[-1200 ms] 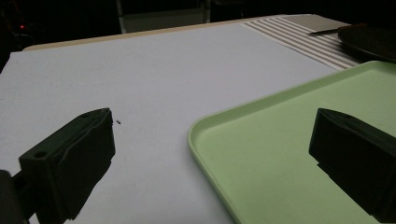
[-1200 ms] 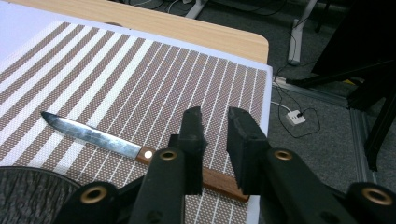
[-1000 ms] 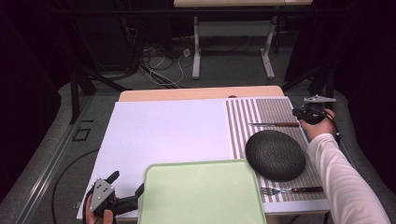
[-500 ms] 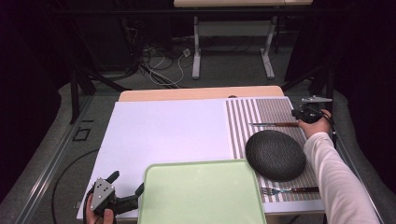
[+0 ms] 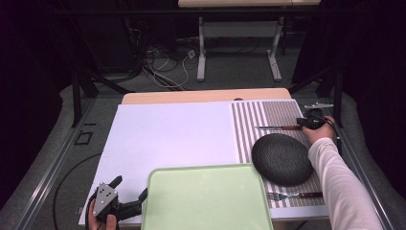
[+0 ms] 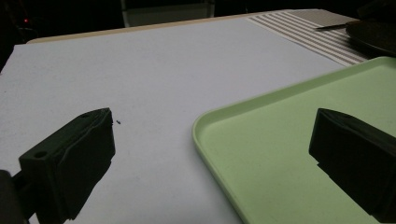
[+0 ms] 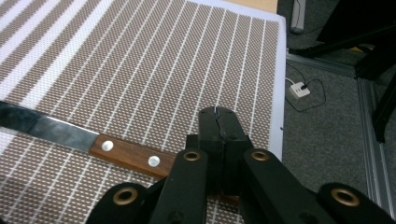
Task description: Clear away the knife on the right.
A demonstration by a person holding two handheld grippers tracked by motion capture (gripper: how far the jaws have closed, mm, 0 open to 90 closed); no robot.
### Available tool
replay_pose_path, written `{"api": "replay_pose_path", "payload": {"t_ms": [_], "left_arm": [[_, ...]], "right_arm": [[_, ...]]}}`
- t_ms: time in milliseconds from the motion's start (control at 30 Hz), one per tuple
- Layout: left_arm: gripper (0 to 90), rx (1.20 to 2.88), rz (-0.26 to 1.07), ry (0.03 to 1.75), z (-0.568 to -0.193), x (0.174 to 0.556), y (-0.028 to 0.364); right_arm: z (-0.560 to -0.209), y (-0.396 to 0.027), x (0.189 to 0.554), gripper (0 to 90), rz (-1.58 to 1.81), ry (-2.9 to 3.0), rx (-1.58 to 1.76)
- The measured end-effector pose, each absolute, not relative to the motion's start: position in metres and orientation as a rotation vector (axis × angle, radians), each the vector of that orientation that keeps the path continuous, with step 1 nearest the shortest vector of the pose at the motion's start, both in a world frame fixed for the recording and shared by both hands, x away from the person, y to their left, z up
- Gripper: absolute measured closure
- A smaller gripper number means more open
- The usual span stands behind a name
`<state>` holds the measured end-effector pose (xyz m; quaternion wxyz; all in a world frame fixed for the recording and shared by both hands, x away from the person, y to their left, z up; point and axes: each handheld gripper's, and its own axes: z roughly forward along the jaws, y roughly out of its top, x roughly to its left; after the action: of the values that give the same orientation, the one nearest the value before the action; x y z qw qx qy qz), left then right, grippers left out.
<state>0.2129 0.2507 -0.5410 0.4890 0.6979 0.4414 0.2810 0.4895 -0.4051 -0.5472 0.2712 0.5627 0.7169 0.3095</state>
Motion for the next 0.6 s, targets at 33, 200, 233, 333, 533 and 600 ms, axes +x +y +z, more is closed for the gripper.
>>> {"api": "replay_pose_path", "payload": {"t_ms": [33,200,233,333,533,600], "left_arm": [[0.5,1.697,0.683,1.072,-0.541,0.213,0.251],[0.5,1.699,0.68,1.069,-0.541,0.213,0.251],[0.5,1.704,0.685,1.066,-0.541,0.213,0.251],[0.5,1.701,0.679,1.067,-0.541,0.213,0.251],[0.5,1.702,0.68,1.06,-0.541,0.213,0.25],[0.5,1.701,0.679,1.059,-0.541,0.213,0.25]], "right_arm": [[-0.549,-0.407,0.49,90.0,0.829,1.941,1.526],[-0.552,-0.41,0.488,89.0,0.821,1.953,1.538],[-0.553,-0.41,0.487,89.1,0.814,1.958,1.541],[-0.554,-0.412,0.486,90.0,0.804,1.971,1.542],[-0.554,-0.416,0.477,90.0,0.821,1.984,1.579],[-0.554,-0.416,0.475,90.0,0.814,1.994,1.579]]}}
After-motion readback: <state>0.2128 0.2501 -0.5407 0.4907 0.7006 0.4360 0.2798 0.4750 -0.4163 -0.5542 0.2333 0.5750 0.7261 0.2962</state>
